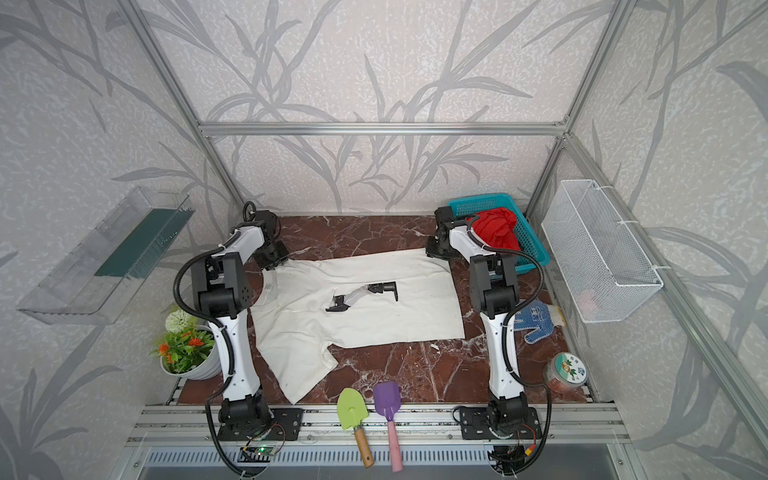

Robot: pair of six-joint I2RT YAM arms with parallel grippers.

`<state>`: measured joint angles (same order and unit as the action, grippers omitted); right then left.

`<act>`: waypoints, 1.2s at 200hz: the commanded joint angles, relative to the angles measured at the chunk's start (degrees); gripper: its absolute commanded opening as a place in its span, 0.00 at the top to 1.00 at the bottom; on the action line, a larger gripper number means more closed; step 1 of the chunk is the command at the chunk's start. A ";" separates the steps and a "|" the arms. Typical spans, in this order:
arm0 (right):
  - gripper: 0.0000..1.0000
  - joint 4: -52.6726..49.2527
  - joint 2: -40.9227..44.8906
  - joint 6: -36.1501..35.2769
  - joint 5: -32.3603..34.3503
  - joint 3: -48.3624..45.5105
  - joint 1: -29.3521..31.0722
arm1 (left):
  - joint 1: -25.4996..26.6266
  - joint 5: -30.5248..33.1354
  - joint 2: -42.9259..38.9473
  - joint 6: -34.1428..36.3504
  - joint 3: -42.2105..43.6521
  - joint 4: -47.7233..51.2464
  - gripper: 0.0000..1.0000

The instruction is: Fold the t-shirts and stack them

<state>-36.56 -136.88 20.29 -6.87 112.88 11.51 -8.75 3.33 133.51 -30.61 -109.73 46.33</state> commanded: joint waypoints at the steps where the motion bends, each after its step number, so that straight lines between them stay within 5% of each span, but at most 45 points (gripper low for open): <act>1: 0.61 -4.34 -4.79 -0.91 2.20 6.96 -0.35 | -0.46 -0.59 4.77 0.57 -8.09 4.71 0.63; 40: 0.61 -12.57 -9.36 -5.09 3.36 23.55 -0.28 | -0.22 -2.28 11.86 3.34 -26.64 11.78 0.63; 71: 0.61 -10.74 -2.23 -5.89 3.61 19.81 0.35 | 0.59 -2.18 6.70 4.95 -26.60 11.08 0.63; 104: 0.61 -5.95 10.36 -3.90 1.91 3.12 1.31 | 3.27 -2.56 -6.10 3.31 -9.65 6.80 0.64; 174: 0.61 2.90 37.74 1.03 -0.59 -43.92 3.32 | 16.79 0.27 -43.58 -2.61 43.20 2.43 0.64; 240: 0.60 -1.83 52.86 5.24 2.37 -62.51 7.30 | 38.44 4.82 -71.36 -30.52 72.54 11.33 0.63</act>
<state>-36.23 -88.86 22.79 -6.26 52.80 17.04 26.28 4.21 70.13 -46.81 -42.85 53.36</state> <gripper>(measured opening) 0.399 0.366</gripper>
